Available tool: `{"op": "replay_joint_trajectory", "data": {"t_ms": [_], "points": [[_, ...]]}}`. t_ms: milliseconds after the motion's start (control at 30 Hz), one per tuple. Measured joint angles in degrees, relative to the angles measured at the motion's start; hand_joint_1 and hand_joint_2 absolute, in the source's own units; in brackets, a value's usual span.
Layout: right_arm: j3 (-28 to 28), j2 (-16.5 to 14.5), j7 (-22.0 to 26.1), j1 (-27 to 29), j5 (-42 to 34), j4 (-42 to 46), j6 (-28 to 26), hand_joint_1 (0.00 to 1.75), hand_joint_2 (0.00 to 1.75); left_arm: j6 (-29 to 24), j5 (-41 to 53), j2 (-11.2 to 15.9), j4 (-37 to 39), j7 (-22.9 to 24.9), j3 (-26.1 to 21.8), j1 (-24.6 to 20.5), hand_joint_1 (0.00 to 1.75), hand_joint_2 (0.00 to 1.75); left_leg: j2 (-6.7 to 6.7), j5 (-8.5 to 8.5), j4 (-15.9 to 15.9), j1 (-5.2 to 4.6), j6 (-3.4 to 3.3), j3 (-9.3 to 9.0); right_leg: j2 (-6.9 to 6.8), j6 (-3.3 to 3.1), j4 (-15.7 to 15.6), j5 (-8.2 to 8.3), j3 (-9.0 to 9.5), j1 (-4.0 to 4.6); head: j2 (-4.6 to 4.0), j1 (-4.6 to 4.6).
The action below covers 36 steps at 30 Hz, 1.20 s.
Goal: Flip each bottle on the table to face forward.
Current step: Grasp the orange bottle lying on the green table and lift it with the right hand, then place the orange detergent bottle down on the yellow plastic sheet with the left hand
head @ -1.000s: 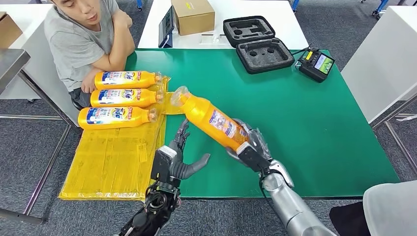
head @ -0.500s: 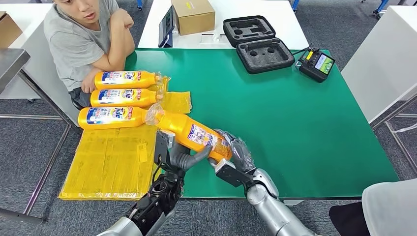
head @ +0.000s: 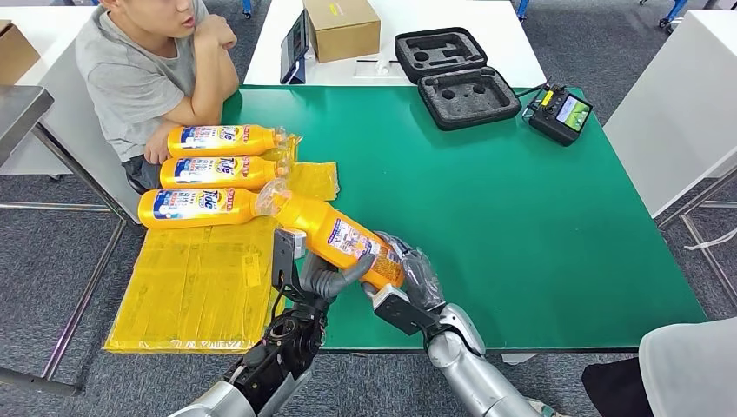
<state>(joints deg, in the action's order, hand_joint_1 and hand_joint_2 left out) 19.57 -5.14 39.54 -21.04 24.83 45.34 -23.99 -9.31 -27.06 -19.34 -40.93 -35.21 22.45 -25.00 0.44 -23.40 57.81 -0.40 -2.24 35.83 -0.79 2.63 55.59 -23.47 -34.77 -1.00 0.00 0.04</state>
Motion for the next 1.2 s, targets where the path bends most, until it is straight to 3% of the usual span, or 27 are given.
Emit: {"op": "replay_joint_trajectory", "data": {"t_ms": [67, 200, 233, 267, 300, 400, 433, 667, 867, 1200], "points": [[-0.01, -0.17, 0.00, 0.01, -0.09, -0.24, -0.02, 1.75, 1.75, -0.07, -0.11, 0.00, -0.01, 0.04, -0.01, 0.00, 0.00, 1.75, 0.00, 0.00, 0.00, 0.00, 0.00, 0.00, 0.00, 0.00, 0.00, 0.00, -0.01, 0.00, 0.00, 0.00], [-0.01, -0.38, -0.01, -0.01, -0.13, -0.67, -0.06, 1.75, 1.75, -0.48, -0.38, -0.01, -0.05, -0.02, -0.04, 0.04, 1.68, 1.75, 0.00, 0.00, 0.00, 0.00, 0.00, 0.01, 0.00, 0.00, 0.00, 0.00, -0.01, 0.00, 0.00, 0.00], [-0.01, -0.45, -0.02, -0.03, -0.11, -0.85, -0.11, 1.71, 1.75, -0.88, -0.59, -0.04, -0.15, -0.16, -0.03, 0.12, 1.75, 1.75, 0.00, 0.00, 0.00, 0.00, 0.00, 0.01, 0.00, 0.00, 0.00, 0.00, -0.01, 0.00, 0.00, 0.00], [-0.01, -0.57, -0.02, -0.06, -0.09, -1.08, -0.19, 1.63, 1.75, -1.44, -0.79, -0.09, -0.31, -0.40, -0.02, 0.23, 1.75, 1.75, 0.00, 0.00, 0.00, 0.00, 0.00, 0.01, 0.00, 0.00, 0.00, 0.00, -0.01, 0.00, 0.00, 0.01], [-0.01, -0.71, -0.01, -0.10, -0.05, -1.34, -0.31, 1.37, 1.75, -2.05, -0.94, -0.15, -0.50, -0.72, -0.01, 0.38, 1.75, 1.75, 0.00, 0.00, 0.00, 0.00, 0.00, 0.01, 0.00, 0.00, 0.00, 0.00, -0.01, 0.00, 0.00, 0.01], [0.01, -1.25, -0.01, -0.26, 0.24, -2.25, -0.94, 0.23, 1.75, -3.59, -1.12, -0.27, -1.10, -1.73, 0.01, 0.87, 1.75, 1.75, 0.01, 0.00, 0.00, 0.00, 0.00, 0.01, 0.00, 0.00, 0.00, 0.00, -0.02, 0.00, 0.00, 0.01], [0.03, -1.45, 0.00, -0.28, 0.54, -2.61, -1.31, 0.06, 1.75, -4.01, -1.23, -0.28, -1.31, -2.05, 0.02, 1.01, 1.75, 1.75, 0.01, 0.00, 0.00, 0.00, 0.00, 0.01, 0.00, 0.00, 0.00, 0.00, -0.02, 0.00, 0.00, 0.01], [0.45, -2.77, 0.45, -0.14, 2.76, -5.07, -2.54, 0.00, 1.75, -9.81, 0.91, -0.28, -4.41, -4.36, 0.12, 1.95, 1.75, 1.75, 0.02, 0.00, 0.00, 0.01, 0.00, 0.02, 0.01, 0.00, 0.00, 0.00, -0.04, 0.01, 0.00, 0.01], [0.25, -3.74, 0.52, -0.21, 3.85, -6.72, -1.21, 0.00, 1.75, -18.11, 16.15, 0.18, -11.81, -4.55, -0.17, 4.08, 1.75, 1.75, 0.01, 0.00, -0.01, 0.01, 0.00, 0.06, 0.01, -0.01, 0.00, 0.00, -0.06, 0.00, 0.00, 0.00], [-0.10, -4.22, 0.50, 0.58, 3.02, -8.64, 1.74, 0.00, 1.75, -22.61, 25.56, 2.42, -19.66, -4.77, -0.32, 4.79, 1.75, 1.75, 0.00, 0.00, -0.01, 0.01, 0.00, 0.06, 0.00, -0.01, 0.01, 0.00, -0.06, 0.01, 0.00, 0.01]]}}
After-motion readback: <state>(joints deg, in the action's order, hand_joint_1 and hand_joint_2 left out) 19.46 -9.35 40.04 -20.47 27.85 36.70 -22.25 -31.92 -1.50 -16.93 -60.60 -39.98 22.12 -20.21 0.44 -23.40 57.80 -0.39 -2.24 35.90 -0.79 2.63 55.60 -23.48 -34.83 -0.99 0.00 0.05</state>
